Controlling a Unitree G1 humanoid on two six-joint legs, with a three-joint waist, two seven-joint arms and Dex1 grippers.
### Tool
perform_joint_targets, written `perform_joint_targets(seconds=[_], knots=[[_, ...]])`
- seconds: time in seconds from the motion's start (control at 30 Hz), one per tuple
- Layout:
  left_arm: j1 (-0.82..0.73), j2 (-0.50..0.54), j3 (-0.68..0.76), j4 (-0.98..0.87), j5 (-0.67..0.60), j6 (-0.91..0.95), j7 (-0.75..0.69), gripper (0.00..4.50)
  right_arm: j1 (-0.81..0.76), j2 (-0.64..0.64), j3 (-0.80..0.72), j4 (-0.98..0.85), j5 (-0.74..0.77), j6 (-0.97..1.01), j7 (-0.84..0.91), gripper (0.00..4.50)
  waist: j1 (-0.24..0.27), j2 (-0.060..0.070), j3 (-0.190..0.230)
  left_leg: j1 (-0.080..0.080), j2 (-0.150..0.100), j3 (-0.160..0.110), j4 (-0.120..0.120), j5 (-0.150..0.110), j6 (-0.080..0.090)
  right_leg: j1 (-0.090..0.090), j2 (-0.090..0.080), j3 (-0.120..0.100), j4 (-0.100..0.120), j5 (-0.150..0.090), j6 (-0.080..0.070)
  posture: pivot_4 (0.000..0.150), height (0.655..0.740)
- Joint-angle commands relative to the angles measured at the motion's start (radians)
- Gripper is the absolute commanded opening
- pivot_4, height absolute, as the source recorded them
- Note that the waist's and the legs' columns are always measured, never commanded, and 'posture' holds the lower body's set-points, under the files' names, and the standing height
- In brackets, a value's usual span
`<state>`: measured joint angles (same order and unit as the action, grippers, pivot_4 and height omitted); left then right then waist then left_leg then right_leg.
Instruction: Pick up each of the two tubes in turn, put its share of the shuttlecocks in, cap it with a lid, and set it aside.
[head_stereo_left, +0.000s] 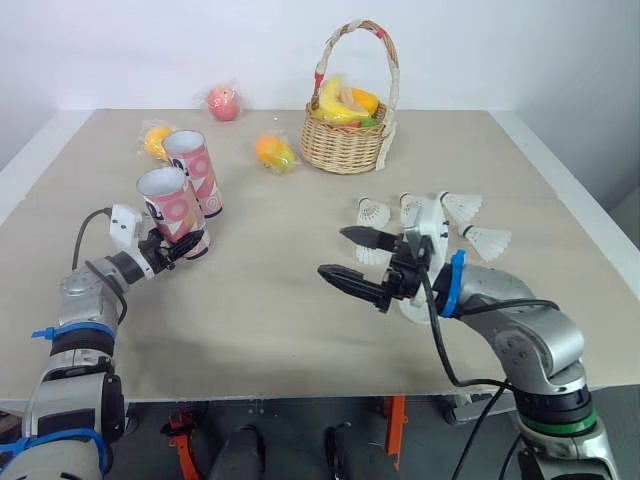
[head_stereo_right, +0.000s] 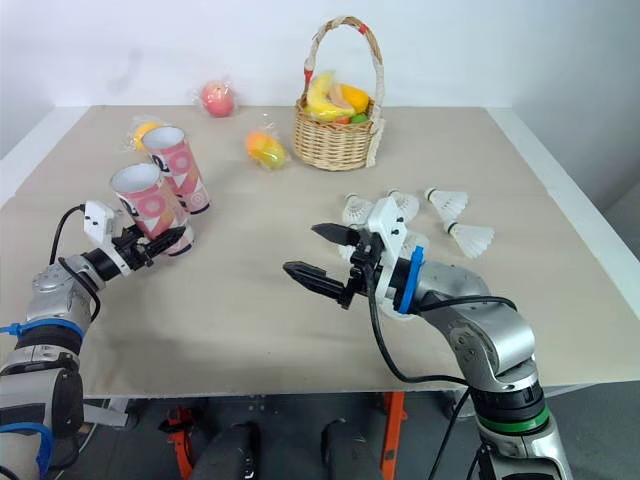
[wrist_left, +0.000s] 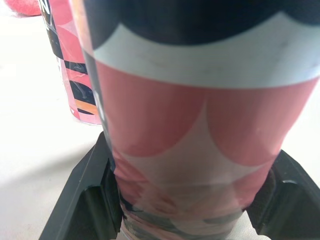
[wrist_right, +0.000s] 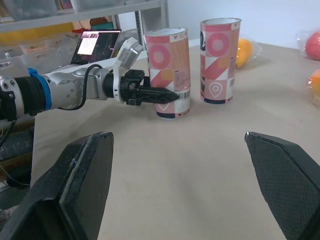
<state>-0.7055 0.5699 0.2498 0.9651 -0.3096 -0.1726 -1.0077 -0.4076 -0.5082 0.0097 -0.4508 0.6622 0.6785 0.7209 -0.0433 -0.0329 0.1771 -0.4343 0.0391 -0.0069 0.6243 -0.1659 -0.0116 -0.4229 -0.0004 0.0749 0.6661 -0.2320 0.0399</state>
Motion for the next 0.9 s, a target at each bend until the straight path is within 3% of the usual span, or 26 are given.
perform_joint_targets(seconds=[0.03, 0.27, 0.4, 0.53, 0.67, 0.9], knots=[[-0.003, 0.014, -0.004, -0.052, 0.012, -0.029, -0.009, 2.72, -0.017, -0.017, -0.039, -0.035, 0.019, -0.007, 0.0, 4.5, 0.0, 0.0, 0.0, 0.0, 0.0, 0.0, 0.0, 0.0, 0.0, 0.0, 0.0, 0.0, 0.0, 0.0, 0.0, 0.15, 0.74], [0.023, 0.056, -0.15, -0.296, 0.088, 0.061, -0.119, 2.72, 0.076, -0.053, -0.09, -0.096, 0.059, 0.057, -0.047, 4.5, 0.005, 0.0, 0.0, -0.002, -0.001, -0.002, 0.0, 0.0, 0.0, 0.0, 0.0, -0.001, 0.0, 0.0, 0.0, 0.15, 0.74], [0.077, 0.177, -0.26, -0.541, 0.085, 0.239, -0.313, 2.72, 0.146, 0.004, -0.071, -0.144, 0.019, 0.116, -0.215, 4.5, -0.003, 0.0, 0.0, -0.003, 0.0, -0.001, 0.0, 0.0, 0.0, -0.002, -0.001, 0.0, 0.0, 0.0, 0.0, 0.15, 0.74], [0.089, 0.313, -0.319, -0.721, 0.057, 0.407, -0.473, 2.72, 0.109, 0.114, -0.012, -0.112, -0.083, 0.179, -0.438, 4.5, -0.007, 0.0, 0.0, -0.001, 0.005, 0.0, 0.0, 0.0, 0.0, -0.003, 0.004, -0.001, 0.001, 0.001, -0.004, 0.15, 0.74], [0.092, 0.375, -0.373, -0.779, 0.097, 0.439, -0.525, 2.72, 0.058, 0.176, 0.009, -0.018, -0.162, 0.195, -0.533, 4.5, -0.005, 0.001, 0.0, -0.001, 0.011, 0.0, 0.002, 0.001, 0.001, -0.003, 0.01, -0.001, 0.002, 0.0, -0.013, 0.15, 0.74], [0.118, 0.409, -0.422, -0.787, 0.154, 0.405, -0.537, 2.72, -0.037, 0.271, 0.04, 0.148, -0.264, 0.216, -0.625, 4.5, -0.004, 0.001, 0.0, -0.001, 0.013, 0.002, 0.001, 0.001, 0.001, -0.004, 0.011, 0.0, 0.001, 0.0, -0.014, 0.15, 0.74]])
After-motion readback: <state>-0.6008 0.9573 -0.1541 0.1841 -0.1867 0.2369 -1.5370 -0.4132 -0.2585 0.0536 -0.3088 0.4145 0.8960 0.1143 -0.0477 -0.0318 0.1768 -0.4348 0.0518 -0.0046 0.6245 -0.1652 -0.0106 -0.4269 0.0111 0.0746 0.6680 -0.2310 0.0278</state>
